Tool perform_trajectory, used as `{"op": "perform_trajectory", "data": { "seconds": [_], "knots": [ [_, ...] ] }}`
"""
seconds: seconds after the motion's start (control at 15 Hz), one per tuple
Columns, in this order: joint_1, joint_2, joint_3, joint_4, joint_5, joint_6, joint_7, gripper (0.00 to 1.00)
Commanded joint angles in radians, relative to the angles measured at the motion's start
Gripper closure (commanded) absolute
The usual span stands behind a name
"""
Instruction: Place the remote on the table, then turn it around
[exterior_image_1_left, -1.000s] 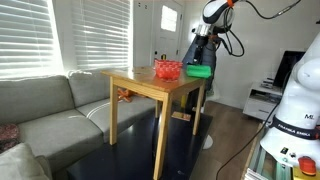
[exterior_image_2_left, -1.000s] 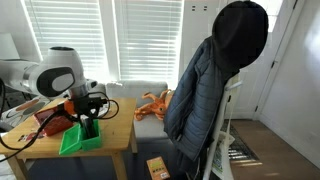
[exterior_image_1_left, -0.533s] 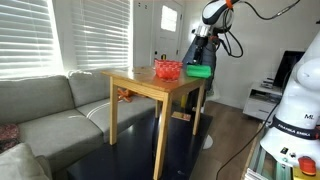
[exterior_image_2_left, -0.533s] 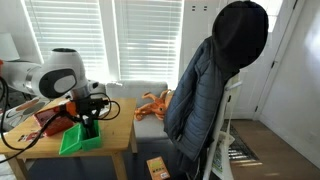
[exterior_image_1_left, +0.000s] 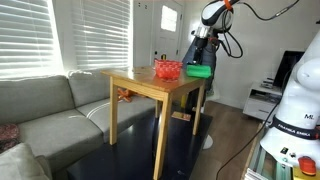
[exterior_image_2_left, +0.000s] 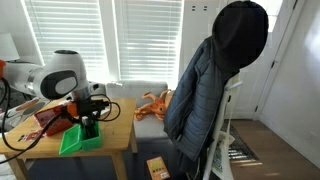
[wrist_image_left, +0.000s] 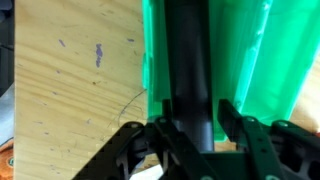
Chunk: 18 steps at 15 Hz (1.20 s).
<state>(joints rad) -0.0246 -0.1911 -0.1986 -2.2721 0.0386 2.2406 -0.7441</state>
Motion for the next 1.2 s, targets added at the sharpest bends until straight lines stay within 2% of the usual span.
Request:
{"op": "perform_trajectory", "data": {
  "seconds": [0.0, 0.33, 0.47, 0.93, 1.13],
  "knots": [
    [-0.011, 0.024, 0.001, 0.014, 0.035, 0.005, -0.040, 0.46],
    [-0.015, 0.038, 0.003, 0.018, 0.036, 0.004, -0.042, 0.64],
    [-0.015, 0.040, 0.004, 0.019, 0.034, 0.003, -0.044, 0.82],
    [-0.020, -0.011, 0.002, 0.046, 0.037, -0.020, -0.049, 0.82],
    [-0.021, -0.038, -0.007, 0.079, 0.081, -0.019, -0.049, 0.82]
  ]
}}
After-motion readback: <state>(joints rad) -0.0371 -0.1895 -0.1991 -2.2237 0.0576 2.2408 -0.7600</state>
